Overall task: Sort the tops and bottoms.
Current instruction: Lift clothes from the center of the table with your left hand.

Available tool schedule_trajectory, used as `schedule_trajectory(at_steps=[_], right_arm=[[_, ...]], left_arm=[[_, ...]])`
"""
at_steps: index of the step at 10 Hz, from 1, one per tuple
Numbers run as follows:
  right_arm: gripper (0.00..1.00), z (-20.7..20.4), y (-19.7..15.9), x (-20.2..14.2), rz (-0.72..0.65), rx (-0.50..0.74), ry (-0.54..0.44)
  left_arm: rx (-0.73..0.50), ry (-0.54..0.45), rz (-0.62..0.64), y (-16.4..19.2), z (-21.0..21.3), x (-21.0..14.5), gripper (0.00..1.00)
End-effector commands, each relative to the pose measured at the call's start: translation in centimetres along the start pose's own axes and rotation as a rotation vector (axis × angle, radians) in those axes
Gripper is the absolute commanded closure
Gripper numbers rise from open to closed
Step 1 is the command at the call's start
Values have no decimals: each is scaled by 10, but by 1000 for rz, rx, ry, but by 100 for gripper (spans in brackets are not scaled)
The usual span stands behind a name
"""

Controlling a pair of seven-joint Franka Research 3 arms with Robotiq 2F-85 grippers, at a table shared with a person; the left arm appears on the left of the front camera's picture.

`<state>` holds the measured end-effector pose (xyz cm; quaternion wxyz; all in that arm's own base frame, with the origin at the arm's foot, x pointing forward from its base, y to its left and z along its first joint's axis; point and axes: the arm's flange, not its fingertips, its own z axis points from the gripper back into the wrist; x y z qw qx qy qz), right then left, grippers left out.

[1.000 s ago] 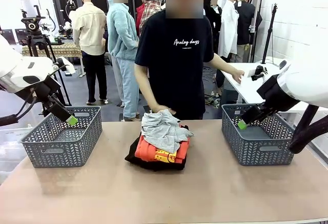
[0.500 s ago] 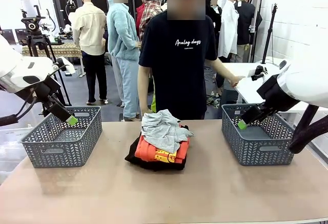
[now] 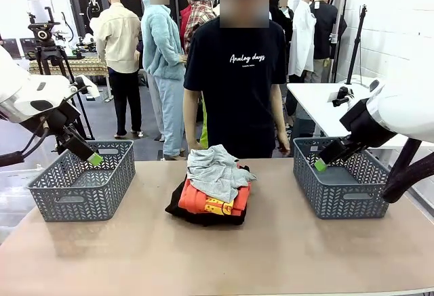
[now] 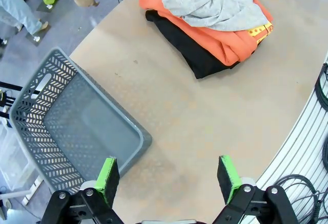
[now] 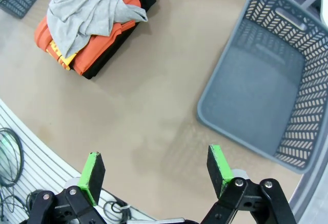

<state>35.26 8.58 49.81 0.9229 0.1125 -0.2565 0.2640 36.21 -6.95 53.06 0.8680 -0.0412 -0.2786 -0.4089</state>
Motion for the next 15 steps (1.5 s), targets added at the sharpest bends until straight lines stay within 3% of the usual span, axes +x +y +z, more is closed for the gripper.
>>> schedule_trajectory(at_steps=[1, 12, 15], right_arm=[[0, -2, 1, -3, -1, 15, 0], [0, -2, 1, -3, -1, 15, 0], [0, -2, 1, -3, -1, 15, 0]], left_arm=[[-11, -10, -9, 2, 1, -3, 0], [0, 0, 0, 0, 0, 0, 0], [-43, -11, -35, -19, -5, 46, 0]])
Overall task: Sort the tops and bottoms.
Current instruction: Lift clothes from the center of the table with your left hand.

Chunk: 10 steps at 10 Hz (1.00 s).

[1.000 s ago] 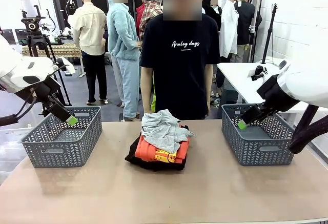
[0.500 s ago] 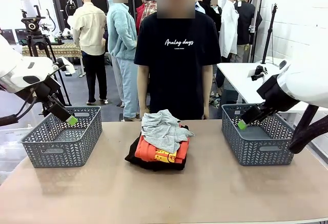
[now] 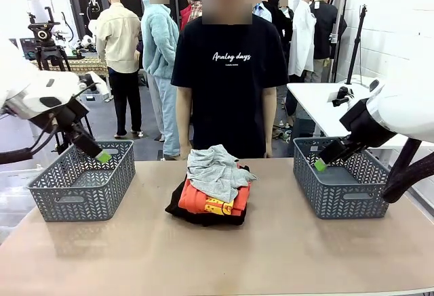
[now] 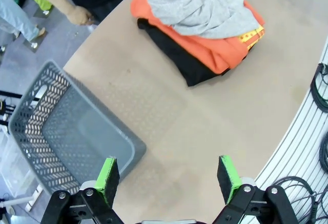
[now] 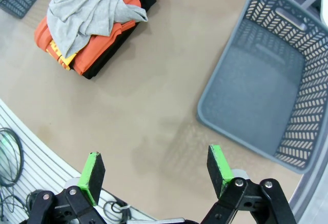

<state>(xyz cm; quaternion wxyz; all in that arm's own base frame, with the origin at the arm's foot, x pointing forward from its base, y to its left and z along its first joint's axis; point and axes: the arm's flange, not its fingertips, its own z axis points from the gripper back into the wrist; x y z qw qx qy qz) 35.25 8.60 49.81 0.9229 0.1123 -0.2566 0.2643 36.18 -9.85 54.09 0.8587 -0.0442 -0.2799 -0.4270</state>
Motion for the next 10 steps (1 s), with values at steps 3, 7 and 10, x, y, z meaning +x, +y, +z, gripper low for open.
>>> schedule_trajectory(at_steps=[3, 7, 10], right_arm=[[0, -2, 1, -4, -2, 15, 0], [0, -2, 1, -4, -2, 15, 0], [0, -2, 1, -4, -2, 15, 0]], left_arm=[[-13, 11, -89, -22, -42, 77, 0], [-47, 58, -98, -30, -64, 82, 0], [-56, 70, -66, -24, -76, 81, 0]])
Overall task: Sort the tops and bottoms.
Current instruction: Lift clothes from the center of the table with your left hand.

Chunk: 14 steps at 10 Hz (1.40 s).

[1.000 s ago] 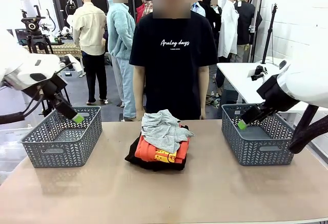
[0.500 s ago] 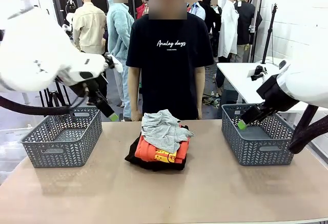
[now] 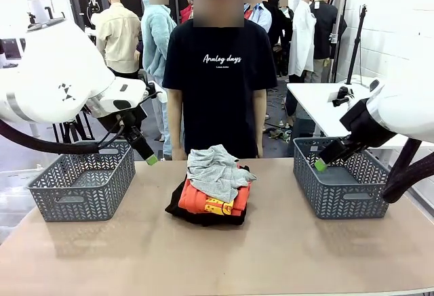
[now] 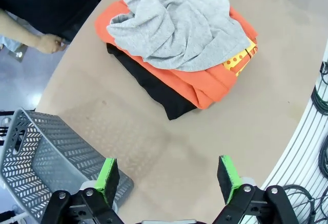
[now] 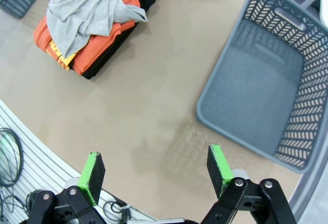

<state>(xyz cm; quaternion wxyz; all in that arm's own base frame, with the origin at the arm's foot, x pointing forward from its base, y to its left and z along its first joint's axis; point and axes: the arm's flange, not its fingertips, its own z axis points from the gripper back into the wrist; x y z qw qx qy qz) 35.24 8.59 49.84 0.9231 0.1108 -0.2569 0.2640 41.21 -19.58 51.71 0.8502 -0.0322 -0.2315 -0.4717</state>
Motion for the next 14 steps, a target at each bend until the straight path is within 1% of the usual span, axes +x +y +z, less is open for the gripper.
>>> schedule_trajectory(at_steps=[1, 2, 3, 4, 5, 6, 7, 8, 10, 12, 14], right_arm=[[0, -2, 1, -4, -2, 18, 0], [0, -2, 1, -4, -2, 18, 0], [0, -2, 1, -4, -2, 18, 0], [0, -2, 1, -4, -2, 18, 0], [0, -2, 1, -4, -2, 18, 0], [0, -2, 1, -4, -2, 18, 0], [0, -2, 1, -4, -2, 18, 0], [0, -2, 1, -4, -2, 18, 0], [0, -2, 1, -4, -2, 18, 0], [0, -2, 1, -4, -2, 18, 0], [0, -2, 1, -4, -2, 18, 0]], left_arm=[[-40, -51, 3, -6, -15, 28, 0], [-74, -35, -17, -12, -34, 58, 0], [-62, 5, -11, -21, -52, 87, 0], [-64, 32, 11, -23, -65, 113, 0], [-34, 77, 51, -16, -81, 136, 0], [-21, 100, 98, -13, -92, 149, 0], [9, 105, 135, -13, -100, 159, 0], [56, 134, 181, -11, -106, 166, 0], [105, 210, 248, -16, -115, 178, 0], [106, 222, 264, -7, -132, 189, 0], [59, 255, 304, 5, -151, 191, 0]])
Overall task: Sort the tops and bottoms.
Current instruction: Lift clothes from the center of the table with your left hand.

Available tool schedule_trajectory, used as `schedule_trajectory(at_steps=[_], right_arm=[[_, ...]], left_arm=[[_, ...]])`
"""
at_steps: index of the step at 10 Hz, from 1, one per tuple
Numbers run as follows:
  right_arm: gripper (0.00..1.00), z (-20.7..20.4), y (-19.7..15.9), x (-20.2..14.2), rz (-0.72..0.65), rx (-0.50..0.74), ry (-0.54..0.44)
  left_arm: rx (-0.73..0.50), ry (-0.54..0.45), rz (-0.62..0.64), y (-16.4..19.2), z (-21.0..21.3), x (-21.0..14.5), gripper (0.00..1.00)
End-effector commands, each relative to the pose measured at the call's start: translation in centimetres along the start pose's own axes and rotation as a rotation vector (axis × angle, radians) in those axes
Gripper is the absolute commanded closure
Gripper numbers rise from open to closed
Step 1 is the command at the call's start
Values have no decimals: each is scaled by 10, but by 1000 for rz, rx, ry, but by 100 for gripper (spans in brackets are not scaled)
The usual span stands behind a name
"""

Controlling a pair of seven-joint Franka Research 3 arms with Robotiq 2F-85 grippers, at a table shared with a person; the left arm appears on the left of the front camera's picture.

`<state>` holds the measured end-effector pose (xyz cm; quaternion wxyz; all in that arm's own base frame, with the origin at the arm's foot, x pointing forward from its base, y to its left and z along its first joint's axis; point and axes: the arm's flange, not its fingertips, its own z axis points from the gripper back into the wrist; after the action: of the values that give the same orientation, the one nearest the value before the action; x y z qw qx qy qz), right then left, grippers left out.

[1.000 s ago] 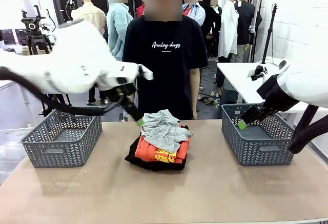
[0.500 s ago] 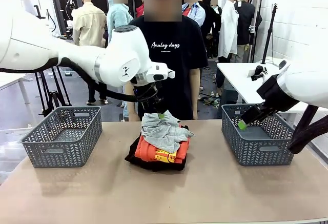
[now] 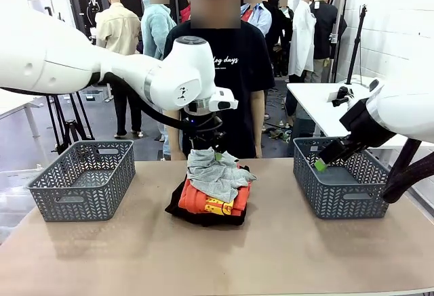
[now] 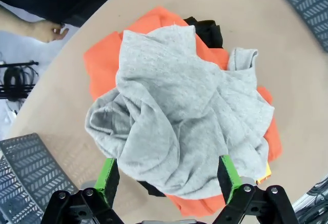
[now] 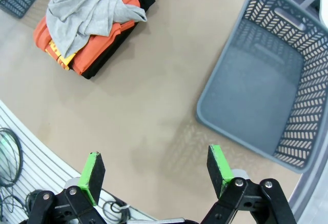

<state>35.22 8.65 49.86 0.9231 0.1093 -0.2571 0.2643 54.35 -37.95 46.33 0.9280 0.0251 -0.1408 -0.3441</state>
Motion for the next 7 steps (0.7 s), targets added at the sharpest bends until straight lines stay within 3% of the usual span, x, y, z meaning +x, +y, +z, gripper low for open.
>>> schedule_trajectory(at_steps=[1, 6, 7], right_arm=[[0, -2, 0, -4, -4, 21, 0], [0, -2, 0, -4, -4, 21, 0], [0, -2, 0, -4, -4, 21, 0]], left_arm=[[-35, 37, 49, 9, -10, 14, 0], [-125, 98, 99, 13, -29, 14, 0], [-126, 105, 108, 13, -32, 12, 4]])
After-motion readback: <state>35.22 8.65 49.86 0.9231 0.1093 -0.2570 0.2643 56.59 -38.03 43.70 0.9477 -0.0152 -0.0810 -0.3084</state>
